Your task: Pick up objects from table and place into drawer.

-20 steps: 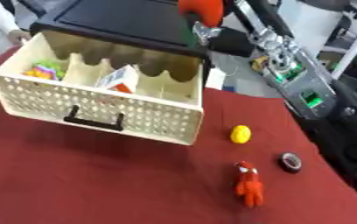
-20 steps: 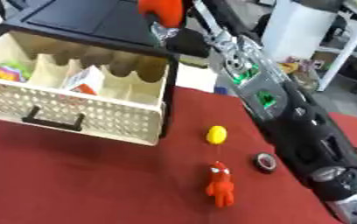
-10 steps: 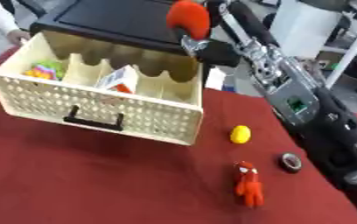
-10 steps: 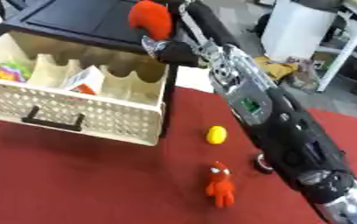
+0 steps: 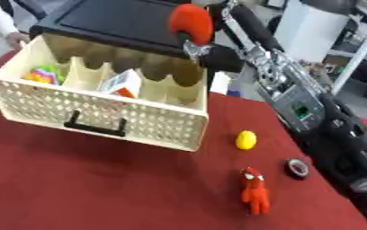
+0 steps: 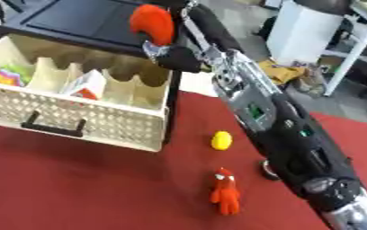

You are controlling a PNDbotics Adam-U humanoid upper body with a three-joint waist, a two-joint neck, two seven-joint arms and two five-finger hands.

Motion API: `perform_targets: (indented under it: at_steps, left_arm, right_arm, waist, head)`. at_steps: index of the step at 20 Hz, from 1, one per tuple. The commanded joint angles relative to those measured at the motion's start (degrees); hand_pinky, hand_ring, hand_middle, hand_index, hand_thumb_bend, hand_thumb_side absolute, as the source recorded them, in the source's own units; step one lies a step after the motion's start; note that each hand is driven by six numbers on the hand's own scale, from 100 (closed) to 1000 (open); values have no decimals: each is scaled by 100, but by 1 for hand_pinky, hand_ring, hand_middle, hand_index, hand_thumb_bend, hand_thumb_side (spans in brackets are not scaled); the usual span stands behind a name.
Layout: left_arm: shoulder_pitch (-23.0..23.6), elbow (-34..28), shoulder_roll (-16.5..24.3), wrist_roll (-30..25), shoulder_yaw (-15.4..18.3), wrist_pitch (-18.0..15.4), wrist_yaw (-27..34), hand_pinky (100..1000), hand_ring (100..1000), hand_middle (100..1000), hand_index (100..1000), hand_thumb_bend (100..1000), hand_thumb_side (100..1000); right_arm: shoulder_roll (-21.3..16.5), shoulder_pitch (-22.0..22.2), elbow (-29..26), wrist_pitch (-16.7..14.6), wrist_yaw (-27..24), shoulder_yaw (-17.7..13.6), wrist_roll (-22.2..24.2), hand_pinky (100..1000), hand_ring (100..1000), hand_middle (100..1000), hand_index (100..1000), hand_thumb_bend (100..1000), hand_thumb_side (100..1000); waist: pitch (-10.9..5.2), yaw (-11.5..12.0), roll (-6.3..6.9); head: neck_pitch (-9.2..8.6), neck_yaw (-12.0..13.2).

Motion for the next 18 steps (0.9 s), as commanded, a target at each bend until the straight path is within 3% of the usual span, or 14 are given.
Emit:
perform_targets:
  at_steps: [1,7,18]
  left_arm:
    - [-76,-74,15,-8,-5,16,19,390,446,459,849,159,1000]
    - [-85,-74,4,-21,-12,15,17,390,446,458,849,159,1000]
    - [-103,-74,-19,-39,-19,30,20,389,445,458,849,159,1000]
  right_arm:
    - [-204,-65,-339,-123,-528,-51,251,666,646,333,640,295,533]
    - [-337,44,-842,-269,-1146,22,693,664,645,332,640,304,532]
    - [-342,111,-1082,-297,-988,120,728,663,649,337,645,299,557]
  waist:
    - [-127,-17,57]
    - [-99,-15,56]
    - [-64,10,35]
  head:
    - [-74,3]
    - [-133,-22]
    - [-169,-29]
